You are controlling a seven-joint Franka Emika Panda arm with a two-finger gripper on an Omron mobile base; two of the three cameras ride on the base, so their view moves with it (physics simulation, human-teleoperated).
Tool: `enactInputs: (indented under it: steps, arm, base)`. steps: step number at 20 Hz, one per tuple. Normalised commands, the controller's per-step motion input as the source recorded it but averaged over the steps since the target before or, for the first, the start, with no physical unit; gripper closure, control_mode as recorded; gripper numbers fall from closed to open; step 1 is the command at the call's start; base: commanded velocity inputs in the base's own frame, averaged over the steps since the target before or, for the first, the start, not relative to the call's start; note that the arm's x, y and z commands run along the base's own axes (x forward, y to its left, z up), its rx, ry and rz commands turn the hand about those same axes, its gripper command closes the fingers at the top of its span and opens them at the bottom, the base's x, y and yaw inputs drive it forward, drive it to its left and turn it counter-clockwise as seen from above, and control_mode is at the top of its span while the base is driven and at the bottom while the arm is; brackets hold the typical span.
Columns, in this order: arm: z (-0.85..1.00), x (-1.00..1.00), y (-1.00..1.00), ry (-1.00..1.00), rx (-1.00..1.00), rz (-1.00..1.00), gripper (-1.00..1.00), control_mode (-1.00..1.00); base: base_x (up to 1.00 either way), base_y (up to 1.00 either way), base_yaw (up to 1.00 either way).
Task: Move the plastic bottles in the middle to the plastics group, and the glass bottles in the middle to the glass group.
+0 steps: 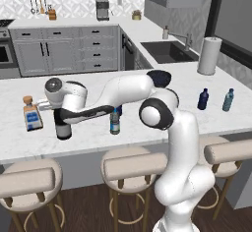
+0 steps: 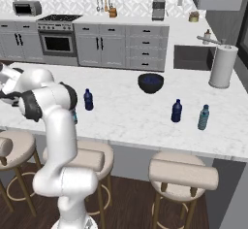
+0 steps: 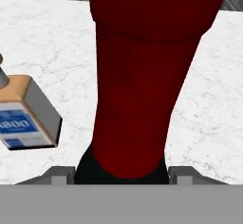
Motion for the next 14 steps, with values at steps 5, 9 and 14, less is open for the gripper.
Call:
enactInputs:
  steps: [5,9,14]
  arm:
    - [-0.15,0.41,0.00,0.00,0.00,0.00,1.00,-1.00]
    - [-0.32,0.35,0.00,0.00,0.01,0.00,1.00,-1.00]
    - [-0.42,0.20,0.00,0.00,0.04,0.00,1.00,-1.00]
  base:
    - [0.00,0.00,0.00]
    - [0.00,0.00,0.00]
    - [0.00,0.00,0.00]
